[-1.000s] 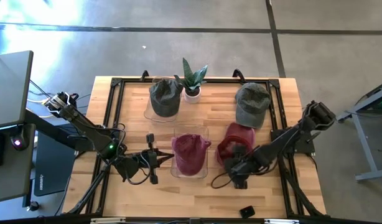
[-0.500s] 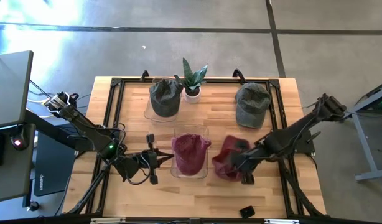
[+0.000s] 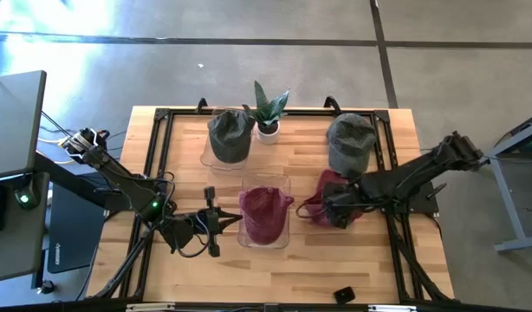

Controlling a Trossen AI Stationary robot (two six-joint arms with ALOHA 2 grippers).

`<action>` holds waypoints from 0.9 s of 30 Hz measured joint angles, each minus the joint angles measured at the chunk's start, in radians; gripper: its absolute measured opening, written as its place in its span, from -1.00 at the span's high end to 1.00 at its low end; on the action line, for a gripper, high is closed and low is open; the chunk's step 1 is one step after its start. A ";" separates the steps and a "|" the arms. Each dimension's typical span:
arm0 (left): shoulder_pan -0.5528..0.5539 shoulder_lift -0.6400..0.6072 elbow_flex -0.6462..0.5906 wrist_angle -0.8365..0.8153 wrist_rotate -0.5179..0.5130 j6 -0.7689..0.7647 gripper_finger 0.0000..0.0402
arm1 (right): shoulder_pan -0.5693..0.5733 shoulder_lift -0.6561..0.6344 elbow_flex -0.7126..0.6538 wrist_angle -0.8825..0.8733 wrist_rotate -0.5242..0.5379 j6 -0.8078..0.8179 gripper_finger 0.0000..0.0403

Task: Pick & Place hat
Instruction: Put the red cap into the bottom transparent bin

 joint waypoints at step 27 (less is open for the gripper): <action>0.000 0.000 0.000 0.000 0.010 0.000 1.00 | -0.219 0.091 0.000 -0.204 -0.199 0.023 -0.09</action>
